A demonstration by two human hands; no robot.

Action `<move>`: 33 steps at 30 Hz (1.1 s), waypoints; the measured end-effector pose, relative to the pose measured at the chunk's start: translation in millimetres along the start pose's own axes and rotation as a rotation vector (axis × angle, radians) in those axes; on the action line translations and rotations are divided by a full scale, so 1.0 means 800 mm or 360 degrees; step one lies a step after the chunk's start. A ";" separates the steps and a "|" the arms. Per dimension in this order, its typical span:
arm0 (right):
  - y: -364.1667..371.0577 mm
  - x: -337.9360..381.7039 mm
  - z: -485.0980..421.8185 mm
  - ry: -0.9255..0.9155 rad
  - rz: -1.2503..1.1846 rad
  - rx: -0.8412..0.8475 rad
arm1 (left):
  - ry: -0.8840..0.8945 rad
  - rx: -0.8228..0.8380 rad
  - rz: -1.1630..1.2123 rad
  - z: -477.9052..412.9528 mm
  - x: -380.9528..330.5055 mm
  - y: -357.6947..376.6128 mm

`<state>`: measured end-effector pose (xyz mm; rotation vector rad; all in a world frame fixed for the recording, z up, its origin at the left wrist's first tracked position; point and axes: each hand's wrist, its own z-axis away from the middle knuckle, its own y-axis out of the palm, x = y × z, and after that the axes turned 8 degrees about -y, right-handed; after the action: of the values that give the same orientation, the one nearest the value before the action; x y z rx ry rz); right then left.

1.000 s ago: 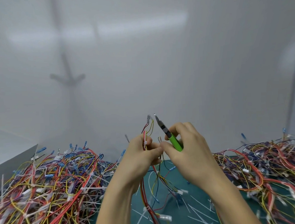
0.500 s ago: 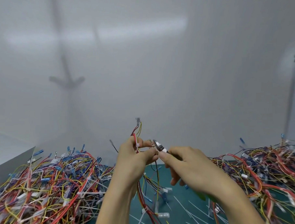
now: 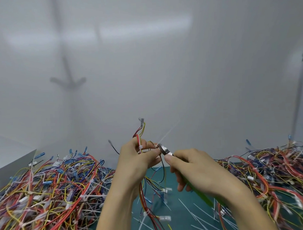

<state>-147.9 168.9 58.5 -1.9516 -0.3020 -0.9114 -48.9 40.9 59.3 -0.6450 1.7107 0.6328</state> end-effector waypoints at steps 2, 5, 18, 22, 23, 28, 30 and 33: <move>0.000 0.000 0.000 -0.0009 -0.0002 -0.0020 | 0.0021 0.0017 -0.0040 0.000 0.000 0.000; -0.001 -0.001 0.000 -0.0029 0.0004 -0.0026 | 0.0052 0.0021 -0.0077 0.000 0.000 -0.002; -0.009 -0.005 0.002 -0.0079 0.0230 -0.0075 | 0.0118 -0.0079 -0.0064 0.002 -0.003 -0.001; -0.011 -0.006 0.002 -0.0096 0.0289 -0.0080 | 0.0118 -0.0093 -0.0106 0.002 -0.003 -0.001; -0.010 -0.006 0.002 -0.0094 0.0289 -0.0071 | 0.0118 -0.0098 -0.0112 0.003 -0.003 -0.001; -0.011 -0.007 0.002 -0.0105 0.0256 -0.0072 | 0.0130 -0.0095 -0.0113 0.003 -0.003 -0.001; -0.011 -0.007 0.002 -0.0115 0.0234 -0.0083 | 0.0138 -0.0091 -0.0158 0.003 -0.002 -0.002; -0.010 -0.008 0.001 -0.0126 0.0200 -0.0086 | 0.0145 -0.0070 -0.0212 0.004 -0.003 -0.002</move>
<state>-156.3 175.2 59.0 -2.0351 -0.1995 -0.7696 -45.3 42.2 60.5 -0.8224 1.7256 0.5555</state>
